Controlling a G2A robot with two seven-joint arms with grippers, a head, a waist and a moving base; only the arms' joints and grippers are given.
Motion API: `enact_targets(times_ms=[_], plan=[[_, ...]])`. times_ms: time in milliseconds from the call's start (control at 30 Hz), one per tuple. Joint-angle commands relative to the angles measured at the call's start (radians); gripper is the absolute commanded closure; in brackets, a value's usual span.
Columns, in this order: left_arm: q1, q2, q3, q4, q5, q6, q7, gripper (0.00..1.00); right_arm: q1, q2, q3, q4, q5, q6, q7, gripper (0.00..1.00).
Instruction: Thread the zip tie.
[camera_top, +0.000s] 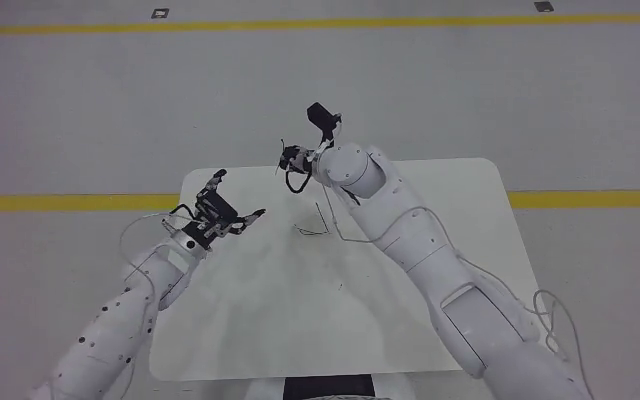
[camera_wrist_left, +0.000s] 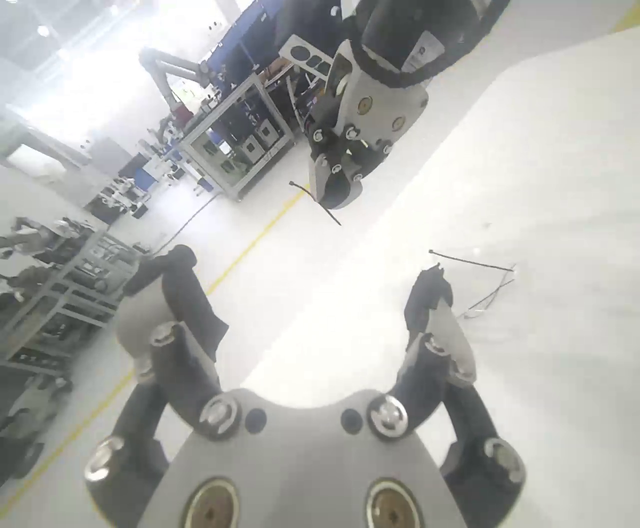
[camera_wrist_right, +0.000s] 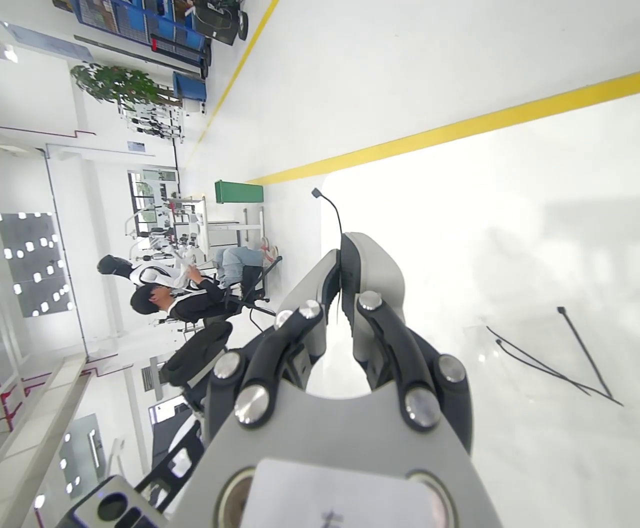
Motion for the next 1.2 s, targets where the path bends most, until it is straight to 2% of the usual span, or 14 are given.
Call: enact_targets(times_ms=[0,33,67,133,167,233,467,567,700,767,1000,1167], plan=[[-0.057,0.047,0.099,0.025,0.0,0.067,0.014,0.0,0.004,-0.009,-0.004,0.013,0.007,0.0,-0.011,1.0],[-0.082,0.065,0.141,0.039,0.0,0.101,0.019,0.0,0.007,-0.013,-0.005,0.021,0.01,0.0,-0.016,1.0],[-0.119,0.089,0.202,0.056,0.0,0.145,0.029,0.0,0.012,-0.019,-0.007,0.031,0.013,0.0,-0.019,1.0],[-0.179,0.122,0.298,0.087,0.0,0.219,0.039,0.0,0.02,-0.028,-0.008,0.052,0.018,0.0,-0.016,1.0],[-0.221,0.141,0.366,0.103,0.0,0.268,0.047,0.0,0.026,-0.033,-0.008,0.067,0.024,0.0,-0.011,1.0],[-0.283,0.164,0.462,0.123,0.0,0.334,0.08,0.0,0.036,-0.041,-0.006,0.087,0.034,0.0,-0.003,1.0],[-0.283,0.164,0.462,0.123,0.0,0.334,0.08,0.0,0.037,-0.042,-0.006,0.09,0.034,0.0,-0.003,1.0],[-0.283,0.158,0.458,0.124,0.0,0.338,0.069,0.0,0.014,-0.041,-0.007,0.065,0.026,-0.01,-0.022,1.0],[-0.316,0.156,0.488,0.143,0.0,0.376,0.062,0.0,-0.001,-0.041,-0.005,0.046,0.022,0.0,-0.025,1.0],[-0.344,0.158,0.518,0.156,0.0,0.393,0.08,0.0,-0.005,-0.041,-0.004,0.038,0.025,0.0,-0.019,1.0],[-0.345,0.156,0.515,0.154,0.0,0.39,0.081,0.0,-0.011,-0.041,-0.003,0.035,0.024,-0.005,-0.026,1.0],[-0.389,0.161,0.563,0.179,0.0,0.419,0.091,0.0,-0.032,-0.039,0.0,0.006,0.011,0.0,-0.037,1.0]])
